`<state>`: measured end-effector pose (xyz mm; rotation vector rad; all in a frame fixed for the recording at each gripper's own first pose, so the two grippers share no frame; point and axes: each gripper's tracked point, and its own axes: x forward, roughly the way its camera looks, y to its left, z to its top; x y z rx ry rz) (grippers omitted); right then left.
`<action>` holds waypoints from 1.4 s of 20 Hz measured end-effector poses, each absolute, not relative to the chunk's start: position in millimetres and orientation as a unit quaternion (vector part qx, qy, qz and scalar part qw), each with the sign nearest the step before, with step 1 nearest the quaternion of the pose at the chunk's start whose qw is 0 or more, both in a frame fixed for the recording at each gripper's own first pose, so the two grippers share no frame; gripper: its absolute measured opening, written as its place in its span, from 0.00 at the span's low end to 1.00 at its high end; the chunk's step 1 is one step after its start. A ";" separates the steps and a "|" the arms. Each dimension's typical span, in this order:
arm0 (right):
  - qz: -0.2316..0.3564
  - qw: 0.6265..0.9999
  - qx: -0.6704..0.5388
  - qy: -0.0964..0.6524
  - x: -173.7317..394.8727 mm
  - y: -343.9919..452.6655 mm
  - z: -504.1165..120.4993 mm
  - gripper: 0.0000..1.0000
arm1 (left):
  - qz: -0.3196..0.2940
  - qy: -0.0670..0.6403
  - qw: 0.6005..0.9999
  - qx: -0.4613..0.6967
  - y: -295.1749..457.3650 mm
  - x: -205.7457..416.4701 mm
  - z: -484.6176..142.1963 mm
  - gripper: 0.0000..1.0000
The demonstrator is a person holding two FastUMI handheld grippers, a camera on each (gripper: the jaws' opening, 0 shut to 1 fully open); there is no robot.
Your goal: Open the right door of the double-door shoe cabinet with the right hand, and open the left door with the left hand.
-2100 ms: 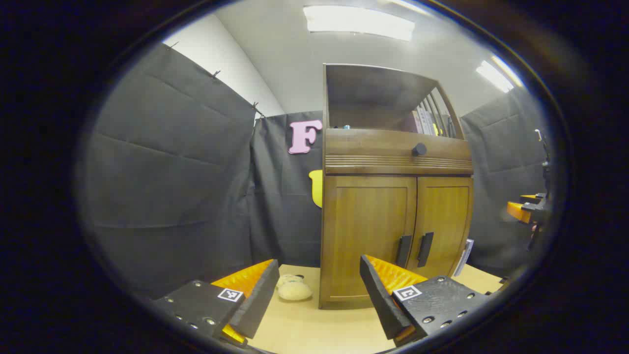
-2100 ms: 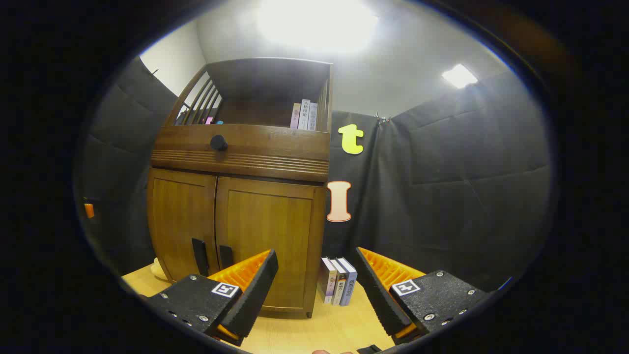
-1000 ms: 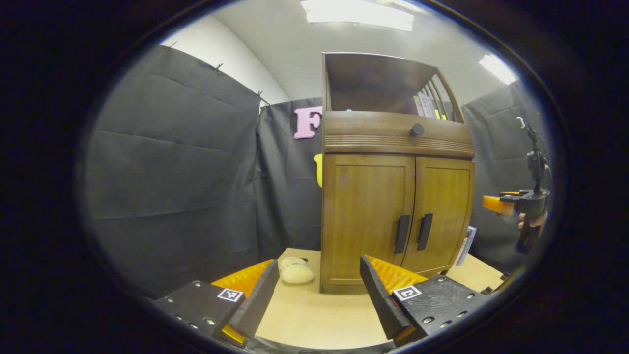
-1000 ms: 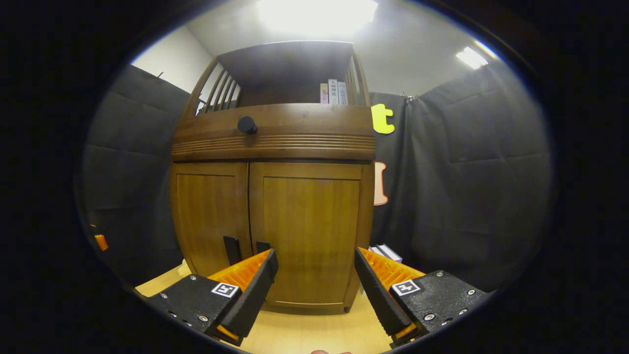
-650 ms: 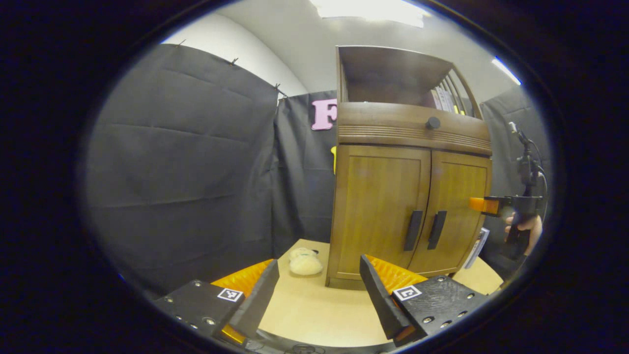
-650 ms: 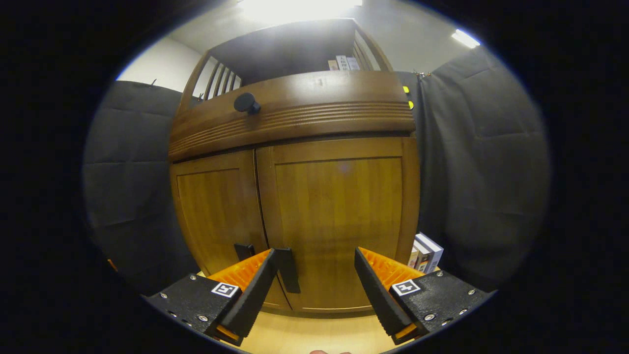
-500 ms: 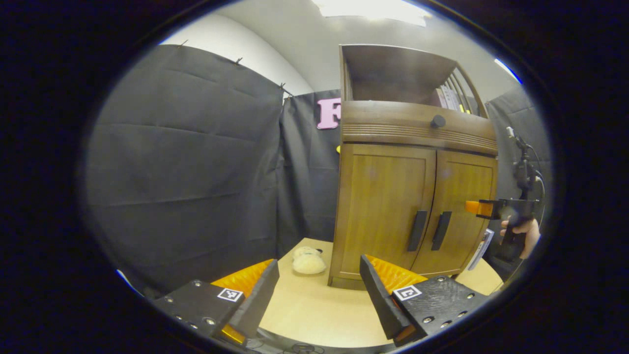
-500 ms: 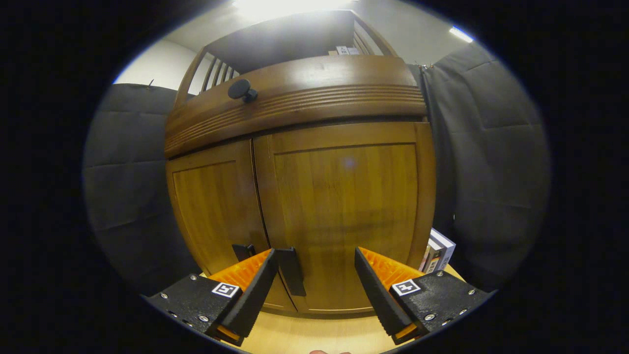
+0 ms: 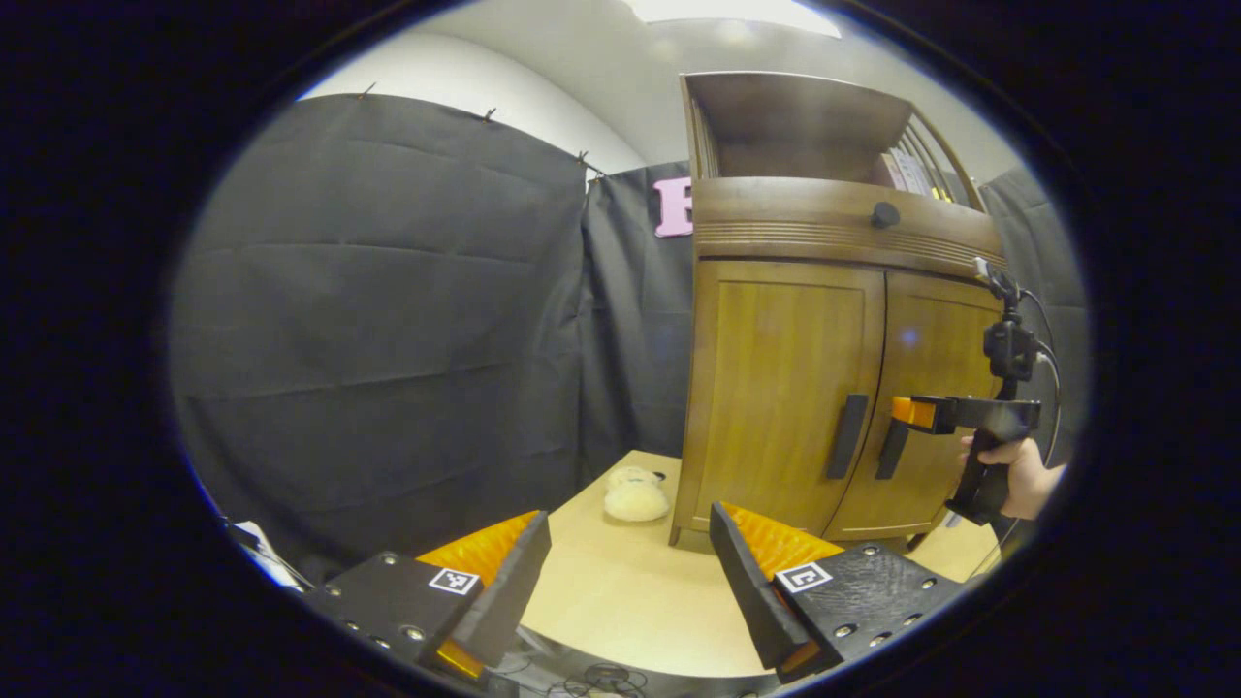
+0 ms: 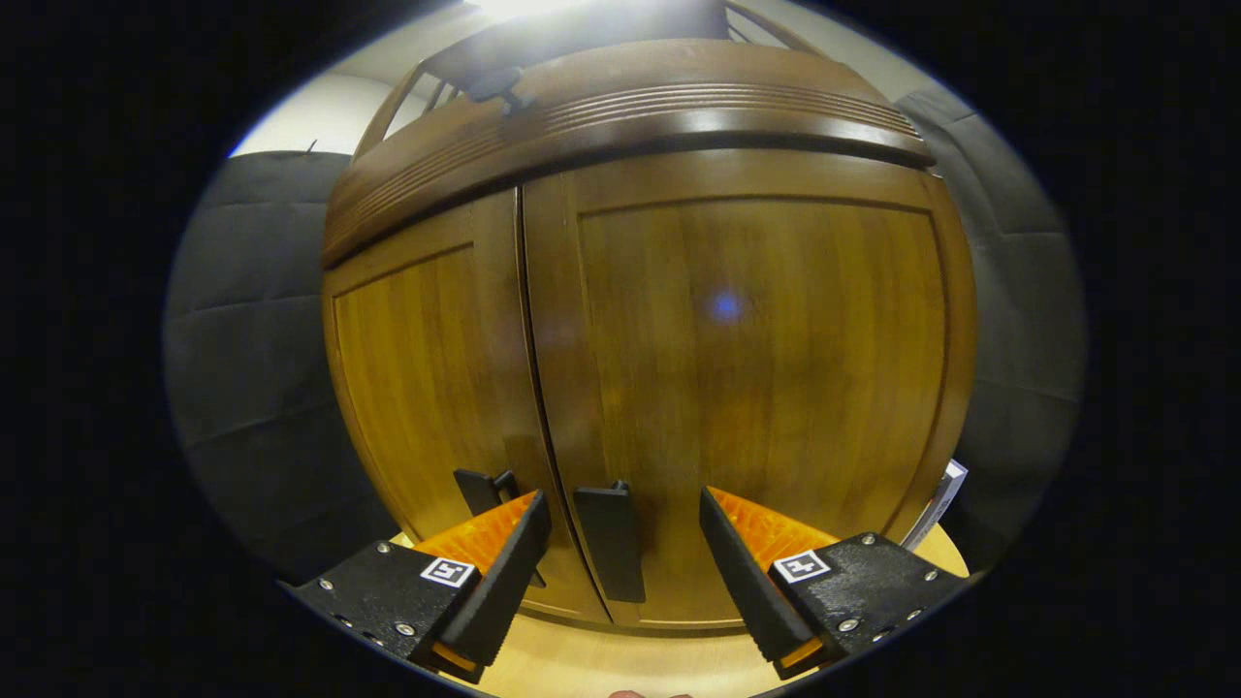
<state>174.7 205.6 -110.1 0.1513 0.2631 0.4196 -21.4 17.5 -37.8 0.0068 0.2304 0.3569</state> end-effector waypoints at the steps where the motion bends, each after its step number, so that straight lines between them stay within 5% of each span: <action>1: 0.206 0.967 0.071 0.131 176.5 207.9 -113.1 0.96 | 0.182 0.116 0.976 0.004 18.0 -22.5 -38.9 1.00; 6: 0.198 0.968 0.072 0.140 187.1 210.8 -121.9 0.94 | 0.197 0.124 0.973 0.013 19.1 -25.5 -37.6 0.95; 10: 0.206 0.965 0.065 0.147 188.3 215.3 -127.8 0.70 | 0.198 0.127 0.972 0.018 18.7 -27.9 -38.0 0.94; 14: 0.204 0.964 0.063 0.156 185.4 218.3 -130.4 0.36 | 0.189 0.129 0.973 0.020 17.5 -27.6 -38.2 0.95; 18: 0.207 0.964 0.057 0.158 184.0 219.1 -130.3 0.28 | 0.178 0.129 0.975 0.019 16.1 -25.5 -40.5 0.94; 28: 0.221 0.959 0.059 0.170 177.8 214.6 -118.4 0.27 | 0.135 0.135 0.982 0.000 8.5 -17.3 -46.5 0.95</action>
